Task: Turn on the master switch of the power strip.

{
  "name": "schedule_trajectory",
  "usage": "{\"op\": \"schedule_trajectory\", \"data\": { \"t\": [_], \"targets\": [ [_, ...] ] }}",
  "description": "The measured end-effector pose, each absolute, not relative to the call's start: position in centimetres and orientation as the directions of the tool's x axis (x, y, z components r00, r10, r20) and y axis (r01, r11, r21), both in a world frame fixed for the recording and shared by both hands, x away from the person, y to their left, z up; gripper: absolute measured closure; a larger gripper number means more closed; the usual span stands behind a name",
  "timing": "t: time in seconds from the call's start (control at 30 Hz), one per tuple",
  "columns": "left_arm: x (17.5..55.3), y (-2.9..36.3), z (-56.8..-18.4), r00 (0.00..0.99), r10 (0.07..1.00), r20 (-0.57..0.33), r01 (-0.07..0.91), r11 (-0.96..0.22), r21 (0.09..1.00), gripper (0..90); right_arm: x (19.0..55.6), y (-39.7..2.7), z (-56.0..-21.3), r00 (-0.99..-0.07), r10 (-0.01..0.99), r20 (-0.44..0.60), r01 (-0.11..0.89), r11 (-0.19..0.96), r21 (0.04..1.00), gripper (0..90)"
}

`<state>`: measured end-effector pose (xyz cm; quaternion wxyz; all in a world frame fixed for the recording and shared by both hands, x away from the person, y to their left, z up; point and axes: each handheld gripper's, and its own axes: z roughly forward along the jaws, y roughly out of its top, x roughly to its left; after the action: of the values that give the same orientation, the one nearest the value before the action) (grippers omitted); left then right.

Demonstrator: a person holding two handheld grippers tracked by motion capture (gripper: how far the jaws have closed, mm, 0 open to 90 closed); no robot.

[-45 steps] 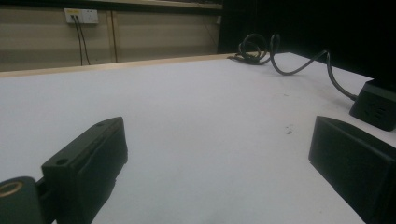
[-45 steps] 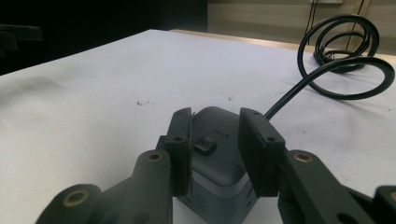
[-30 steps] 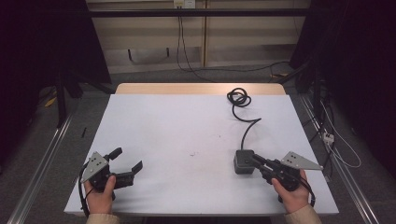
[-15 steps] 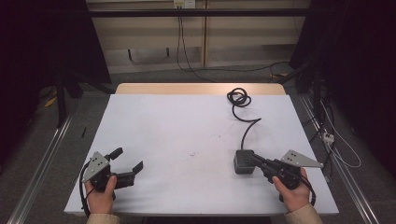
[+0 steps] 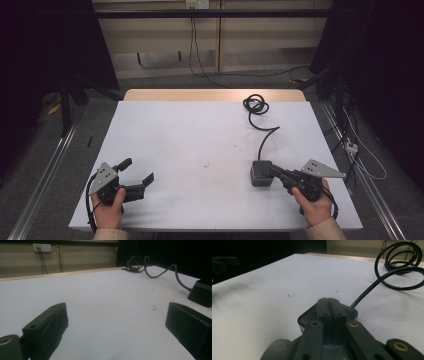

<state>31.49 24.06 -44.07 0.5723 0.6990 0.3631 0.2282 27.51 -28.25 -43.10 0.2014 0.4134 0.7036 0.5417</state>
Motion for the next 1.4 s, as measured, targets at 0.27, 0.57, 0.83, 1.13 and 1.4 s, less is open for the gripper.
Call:
{"op": "schedule_trajectory", "data": {
  "t": [0.27,0.57,0.83,1.13,1.4],
  "targets": [
    [31.5,24.0,-44.1,0.638,0.764,-0.092,0.246,-0.089,0.965,4.3,27.7,-28.4,-43.1,-0.567,0.805,0.173,0.374,0.064,0.925,90.0],
    [31.5,23.9,-44.1,0.638,0.765,-0.092,0.246,-0.089,0.965,4.3,27.7,-28.1,-43.2,-0.587,0.793,0.161,0.373,0.088,0.924,90.0],
    [31.5,23.8,-44.1,0.641,0.763,-0.090,0.246,-0.092,0.965,4.3,28.1,-27.3,-43.3,-0.604,0.781,0.156,0.375,0.106,0.921,90.0],
    [31.5,23.8,-44.1,0.642,0.762,-0.090,0.246,-0.093,0.965,4.3,28.4,-27.0,-43.5,-0.599,0.787,0.147,0.382,0.119,0.917,90.0],
    [31.5,23.8,-44.1,0.642,0.761,-0.090,0.248,-0.095,0.964,4.3,28.5,-26.8,-43.6,-0.603,0.786,0.134,0.377,0.134,0.917,90.0]
  ]
}}
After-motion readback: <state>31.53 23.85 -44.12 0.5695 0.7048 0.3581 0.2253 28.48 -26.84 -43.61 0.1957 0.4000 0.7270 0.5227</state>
